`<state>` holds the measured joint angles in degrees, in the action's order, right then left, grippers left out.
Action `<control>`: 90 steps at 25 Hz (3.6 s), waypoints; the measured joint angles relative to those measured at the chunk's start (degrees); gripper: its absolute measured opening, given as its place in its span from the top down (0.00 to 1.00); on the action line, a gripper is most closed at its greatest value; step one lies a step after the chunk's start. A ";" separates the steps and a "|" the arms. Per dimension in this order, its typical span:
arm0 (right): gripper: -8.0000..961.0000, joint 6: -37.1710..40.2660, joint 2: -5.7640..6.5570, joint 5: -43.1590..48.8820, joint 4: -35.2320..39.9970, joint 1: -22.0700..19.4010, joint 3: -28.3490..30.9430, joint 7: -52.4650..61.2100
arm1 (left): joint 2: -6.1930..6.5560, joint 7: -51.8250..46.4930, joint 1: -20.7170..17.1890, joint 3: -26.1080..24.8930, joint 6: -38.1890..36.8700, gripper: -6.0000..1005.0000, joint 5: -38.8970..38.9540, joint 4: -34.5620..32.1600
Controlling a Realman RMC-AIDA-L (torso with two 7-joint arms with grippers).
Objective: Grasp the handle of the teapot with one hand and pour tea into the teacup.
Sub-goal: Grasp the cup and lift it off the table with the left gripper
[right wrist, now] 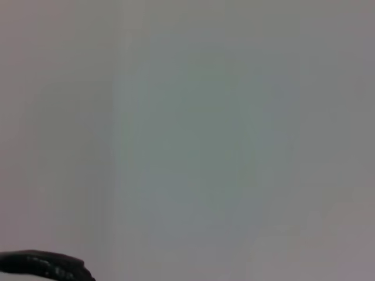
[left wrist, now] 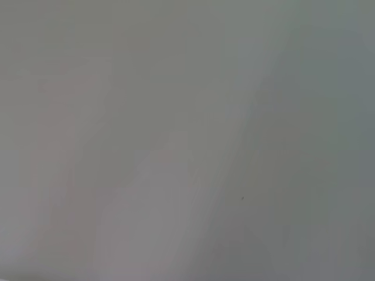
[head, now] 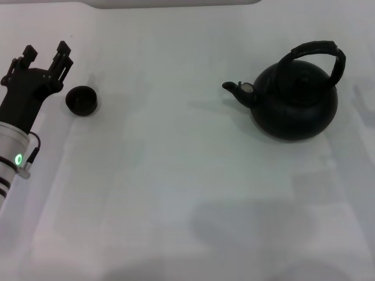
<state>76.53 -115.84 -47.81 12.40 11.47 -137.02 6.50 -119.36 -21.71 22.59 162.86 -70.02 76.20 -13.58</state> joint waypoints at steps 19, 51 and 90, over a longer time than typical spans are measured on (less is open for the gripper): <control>0.09 -0.07 0.00 0.00 0.00 0.22 0.00 0.19 | 0.08 -0.40 0.36 -0.18 -0.02 0.23 0.00 -0.13; 0.09 -0.81 0.20 -0.09 -0.74 1.43 1.50 -0.20 | 0.79 -63.33 30.48 0.16 -0.67 0.23 -57.45 48.05; 0.09 -2.47 0.27 -0.09 -1.85 2.41 1.49 -0.26 | 0.52 -78.15 37.56 0.27 -0.64 0.22 -85.33 49.27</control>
<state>74.06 -115.57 -47.90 10.54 13.89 -135.53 6.24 -118.83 -99.86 60.15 163.13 -70.66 -9.14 35.69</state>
